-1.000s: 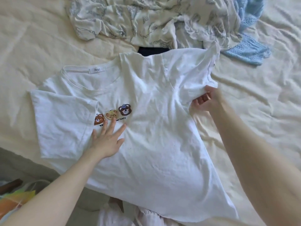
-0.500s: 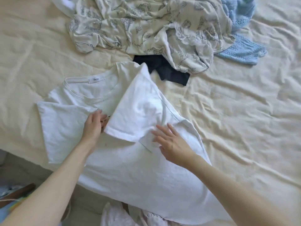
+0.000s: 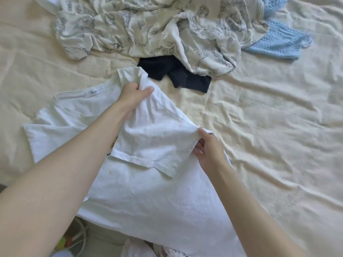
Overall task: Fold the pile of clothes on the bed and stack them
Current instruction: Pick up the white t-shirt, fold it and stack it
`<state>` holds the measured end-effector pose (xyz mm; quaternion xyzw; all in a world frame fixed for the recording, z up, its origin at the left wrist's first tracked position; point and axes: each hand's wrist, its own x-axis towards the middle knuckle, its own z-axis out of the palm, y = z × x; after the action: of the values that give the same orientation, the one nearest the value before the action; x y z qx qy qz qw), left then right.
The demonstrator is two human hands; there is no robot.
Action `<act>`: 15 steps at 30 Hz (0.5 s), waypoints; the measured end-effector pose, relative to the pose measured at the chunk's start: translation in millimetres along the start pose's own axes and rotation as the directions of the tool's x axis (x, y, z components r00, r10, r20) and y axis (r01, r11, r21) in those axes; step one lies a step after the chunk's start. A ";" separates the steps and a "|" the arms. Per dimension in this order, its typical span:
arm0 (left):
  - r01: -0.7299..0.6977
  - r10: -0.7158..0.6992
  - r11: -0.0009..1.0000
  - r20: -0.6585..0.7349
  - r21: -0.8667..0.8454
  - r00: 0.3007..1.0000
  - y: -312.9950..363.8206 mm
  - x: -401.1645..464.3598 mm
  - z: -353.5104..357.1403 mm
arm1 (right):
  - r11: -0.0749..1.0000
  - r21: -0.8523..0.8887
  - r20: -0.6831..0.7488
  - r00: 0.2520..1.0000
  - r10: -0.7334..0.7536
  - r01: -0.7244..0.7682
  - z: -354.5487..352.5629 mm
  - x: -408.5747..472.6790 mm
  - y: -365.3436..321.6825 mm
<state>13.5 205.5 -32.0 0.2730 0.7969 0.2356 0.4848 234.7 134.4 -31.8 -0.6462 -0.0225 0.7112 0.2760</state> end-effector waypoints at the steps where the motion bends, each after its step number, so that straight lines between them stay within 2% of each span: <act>1: -0.060 0.060 0.997 -0.015 -0.048 0.998 7.5 4.3 3.8 | 0.996 0.088 -0.023 1.000 -0.008 0.010 0.3 2.6 -3.1; 3: -0.151 0.149 0.982 -0.031 -0.113 0.988 21.5 14.2 12.4 | 0.979 0.199 -0.077 0.996 -0.036 0.051 -0.8 7.1 -5.4; 8: -0.180 0.187 0.950 0.006 -0.255 0.982 18.7 31.2 27.0 | 0.976 0.207 -0.066 0.997 -0.048 0.060 -7.2 14.4 5.3; 12: -0.122 0.114 0.984 -0.065 -0.132 0.991 6.8 39.6 26.7 | 0.994 -0.103 -0.047 0.998 -0.042 0.037 -14.8 17.4 9.8; 15: -0.121 0.107 0.984 -0.102 -0.133 0.989 13.5 49.0 31.6 | 0.984 -0.170 -0.091 0.994 -0.069 0.053 -15.8 15.1 10.7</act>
<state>26.0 251.5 -68.2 0.2724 0.7836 0.3305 0.4500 245.4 126.6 -52.2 -0.6996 -0.0886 0.6661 0.2430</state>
